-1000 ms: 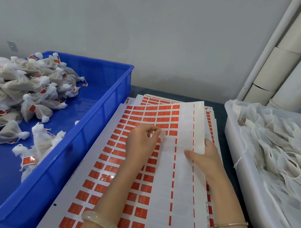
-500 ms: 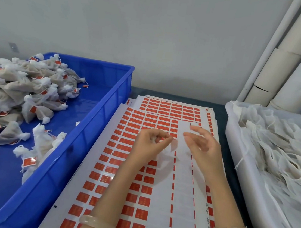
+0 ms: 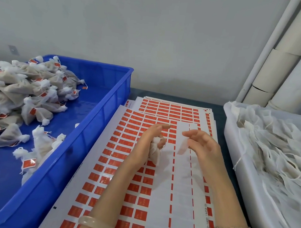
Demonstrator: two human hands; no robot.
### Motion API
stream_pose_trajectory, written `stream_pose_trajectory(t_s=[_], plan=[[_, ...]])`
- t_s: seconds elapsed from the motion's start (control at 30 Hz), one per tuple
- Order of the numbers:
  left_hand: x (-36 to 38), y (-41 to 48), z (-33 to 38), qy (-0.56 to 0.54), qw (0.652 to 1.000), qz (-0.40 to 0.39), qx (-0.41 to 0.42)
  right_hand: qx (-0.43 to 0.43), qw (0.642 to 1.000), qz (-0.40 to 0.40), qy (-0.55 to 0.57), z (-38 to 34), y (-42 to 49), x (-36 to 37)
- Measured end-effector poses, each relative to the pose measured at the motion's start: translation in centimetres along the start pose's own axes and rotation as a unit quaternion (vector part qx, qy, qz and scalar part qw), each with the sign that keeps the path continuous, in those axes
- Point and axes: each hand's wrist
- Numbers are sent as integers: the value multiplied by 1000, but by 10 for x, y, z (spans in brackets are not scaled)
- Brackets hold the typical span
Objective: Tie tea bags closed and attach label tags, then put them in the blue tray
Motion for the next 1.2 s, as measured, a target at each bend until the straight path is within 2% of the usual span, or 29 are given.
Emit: stream_pose_trajectory(t_s=[0.13,0.23,0.37,0.47,0.57,0.7,0.83,0.93,1.0,1.07,1.2], plan=[[3,-3,1,5,998,20,61,30,992,-117,-41,-7,-7,15],[5,-3,3,-9,998,27,59,63,980,-180,-54,-5,-11,21],[6,-1,2,-6,998,43,54,64,990,-127,11,-6,-10,20],[5,4,-6,60,994,67,64,113,986,-65,106,-4,-6,14],[6,4,-9,89,991,68,73,124,979,-58,152,-3,-4,10],[6,2,-8,82,990,72,86,135,981,-32,134,-1,-1,11],[6,0,-4,84,993,39,71,167,981,59,84,3,10,11],[7,-1,-3,88,993,-12,75,109,986,120,24,8,8,11],[10,-2,-3,82,992,-35,84,60,993,104,17,10,1,12],[14,-3,-3,80,991,-44,95,48,994,95,24,12,-3,13],[18,-2,-6,76,990,-4,120,47,995,79,29,12,-4,19]])
Point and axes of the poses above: each hand's wrist, its own y-axis towards the middle knuckle, its own x-axis out of the palm, z = x × y, and after that the axes turned 7 degrees about z, right-handed
